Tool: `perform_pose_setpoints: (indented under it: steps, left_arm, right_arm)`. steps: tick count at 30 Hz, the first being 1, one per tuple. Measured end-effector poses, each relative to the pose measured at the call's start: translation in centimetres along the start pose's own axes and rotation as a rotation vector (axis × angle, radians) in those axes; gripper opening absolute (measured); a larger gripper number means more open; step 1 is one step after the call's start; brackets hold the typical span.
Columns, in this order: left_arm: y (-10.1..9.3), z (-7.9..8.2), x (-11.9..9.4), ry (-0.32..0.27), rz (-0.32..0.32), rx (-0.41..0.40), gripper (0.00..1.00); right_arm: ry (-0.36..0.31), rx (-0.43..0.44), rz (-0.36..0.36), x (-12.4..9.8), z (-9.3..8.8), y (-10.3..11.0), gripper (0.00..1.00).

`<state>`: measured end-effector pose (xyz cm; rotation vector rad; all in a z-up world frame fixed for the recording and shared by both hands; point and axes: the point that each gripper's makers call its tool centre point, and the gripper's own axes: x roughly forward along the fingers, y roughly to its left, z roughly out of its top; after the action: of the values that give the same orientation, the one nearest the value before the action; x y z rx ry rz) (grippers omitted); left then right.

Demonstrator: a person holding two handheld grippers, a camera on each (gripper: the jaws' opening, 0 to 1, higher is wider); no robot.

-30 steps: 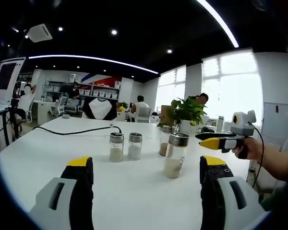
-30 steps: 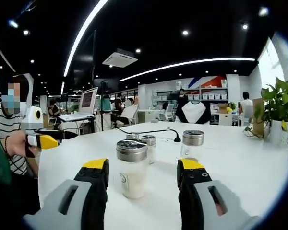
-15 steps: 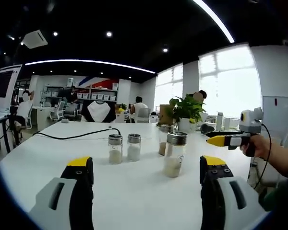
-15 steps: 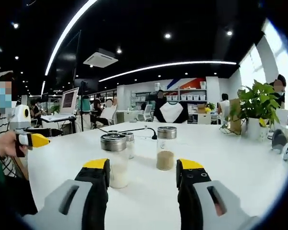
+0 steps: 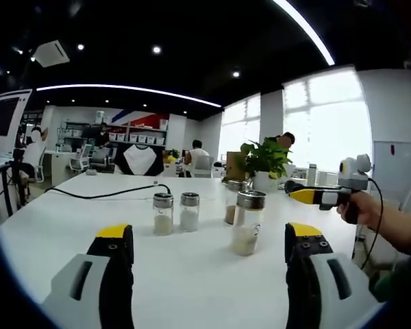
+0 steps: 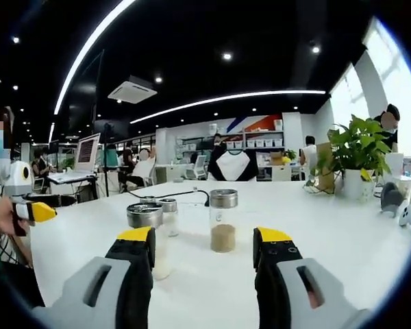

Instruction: Rotate the seasoning bottle until the label or dispensing opening points toward the visible target arrow and the bottle remains upright within the marked orientation range

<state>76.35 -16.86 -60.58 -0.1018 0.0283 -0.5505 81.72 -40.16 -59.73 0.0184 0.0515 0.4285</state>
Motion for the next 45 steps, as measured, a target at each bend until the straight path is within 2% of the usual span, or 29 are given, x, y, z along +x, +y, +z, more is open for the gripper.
perform_pose_setpoints:
  steps: [4, 8, 17, 20, 24, 34, 37, 39, 42, 45]
  left_arm:
    - [0.0, -0.1, 0.0, 0.001, 0.000, 0.003, 0.96]
    - [0.0, 0.1, -0.1, -0.003, 0.003, 0.006, 0.96]
    - [0.6, 0.5, -0.5, -0.010, 0.024, 0.007, 0.96]
    - [0.7, 0.6, -0.5, -0.010, 0.025, 0.006, 0.96]
    - [0.6, 0.6, -0.6, -0.007, 0.022, 0.007, 0.96]
    - [0.9, 0.6, -0.8, -0.004, 0.032, 0.005, 0.96]
    - [1.0, 0.5, -0.8, -0.003, 0.035, 0.004, 0.96]
    - [1.0, 0.5, -0.8, -0.003, 0.037, 0.004, 0.96]
    - [1.1, 0.4, -0.8, 0.000, 0.037, -0.001, 0.96]
    - [1.1, 0.5, -0.7, -0.001, 0.037, 0.000, 0.96]
  right_arm:
    - [0.005, -0.049, -0.011, 1.9, 0.6, -0.7, 0.58]
    - [-0.003, -0.062, -0.007, 3.5, 1.2, -1.1, 0.58]
    - [0.017, -0.065, -0.006, 6.6, 1.0, -2.1, 0.57]
    - [0.034, -0.079, -0.001, 7.6, 0.8, -2.3, 0.52]
    - [0.050, -0.099, -0.007, 9.0, 0.5, -3.0, 0.53]
    - [0.046, -0.053, -0.009, 12.3, 0.7, -3.9, 0.53]
    - [0.075, -0.047, -0.018, 13.3, 0.0, -4.1, 0.53]
    - [0.069, -0.024, -0.022, 13.7, -0.1, -4.1, 0.53]
    - [0.088, -0.057, -0.013, 14.6, -0.6, -3.7, 0.53]
    - [0.054, -0.028, -0.010, 15.0, -0.2, -3.5, 0.50]
